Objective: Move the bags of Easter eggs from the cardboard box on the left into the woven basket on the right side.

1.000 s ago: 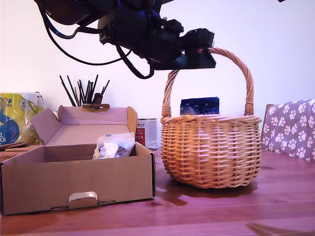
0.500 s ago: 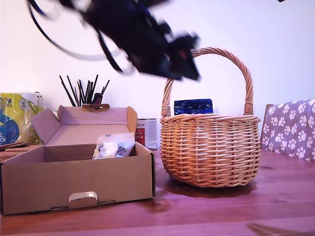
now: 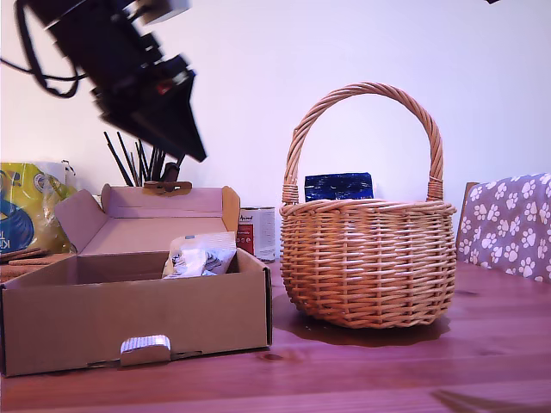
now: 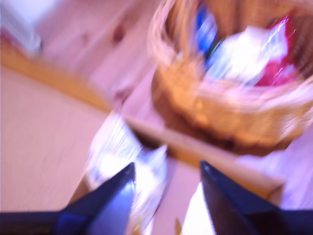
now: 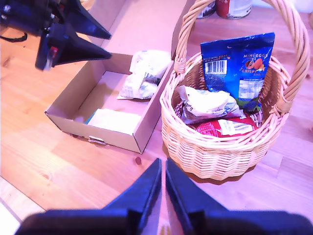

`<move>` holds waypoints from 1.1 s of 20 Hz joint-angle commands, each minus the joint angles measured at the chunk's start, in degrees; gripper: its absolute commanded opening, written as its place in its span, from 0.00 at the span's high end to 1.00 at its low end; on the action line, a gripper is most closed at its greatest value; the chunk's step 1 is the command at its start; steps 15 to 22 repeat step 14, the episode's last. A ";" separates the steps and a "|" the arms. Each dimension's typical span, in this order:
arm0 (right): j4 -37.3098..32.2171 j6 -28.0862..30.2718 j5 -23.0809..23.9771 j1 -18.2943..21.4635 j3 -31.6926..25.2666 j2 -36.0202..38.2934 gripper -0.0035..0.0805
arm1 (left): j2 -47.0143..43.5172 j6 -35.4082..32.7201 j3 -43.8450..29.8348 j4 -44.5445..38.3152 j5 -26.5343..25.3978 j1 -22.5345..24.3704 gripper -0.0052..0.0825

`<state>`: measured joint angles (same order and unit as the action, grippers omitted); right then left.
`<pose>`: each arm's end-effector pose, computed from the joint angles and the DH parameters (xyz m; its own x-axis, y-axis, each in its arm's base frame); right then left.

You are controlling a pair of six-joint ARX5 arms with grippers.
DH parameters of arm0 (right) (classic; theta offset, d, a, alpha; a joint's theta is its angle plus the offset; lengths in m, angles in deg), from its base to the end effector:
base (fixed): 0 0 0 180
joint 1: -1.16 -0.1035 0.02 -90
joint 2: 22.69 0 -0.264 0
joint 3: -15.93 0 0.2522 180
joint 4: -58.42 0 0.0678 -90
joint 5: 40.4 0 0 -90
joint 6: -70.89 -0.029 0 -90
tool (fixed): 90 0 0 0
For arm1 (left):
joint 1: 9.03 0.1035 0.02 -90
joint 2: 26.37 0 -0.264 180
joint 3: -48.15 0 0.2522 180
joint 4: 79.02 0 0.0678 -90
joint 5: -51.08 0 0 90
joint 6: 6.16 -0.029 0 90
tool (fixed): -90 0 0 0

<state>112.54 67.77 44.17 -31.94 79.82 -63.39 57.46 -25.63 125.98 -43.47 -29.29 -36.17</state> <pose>0.1113 0.0758 0.3253 0.6637 0.5456 -0.5117 -0.5873 0.8037 0.0953 0.2777 -0.1478 0.2757 0.5803 -0.4854 -0.6539 0.7258 0.6725 0.1448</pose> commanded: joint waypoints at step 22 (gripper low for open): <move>-0.24 0.13 0.00 -0.24 -0.24 0.37 0.97 | 8.55 -4.59 -0.39 -8.46 6.38 3.52 0.05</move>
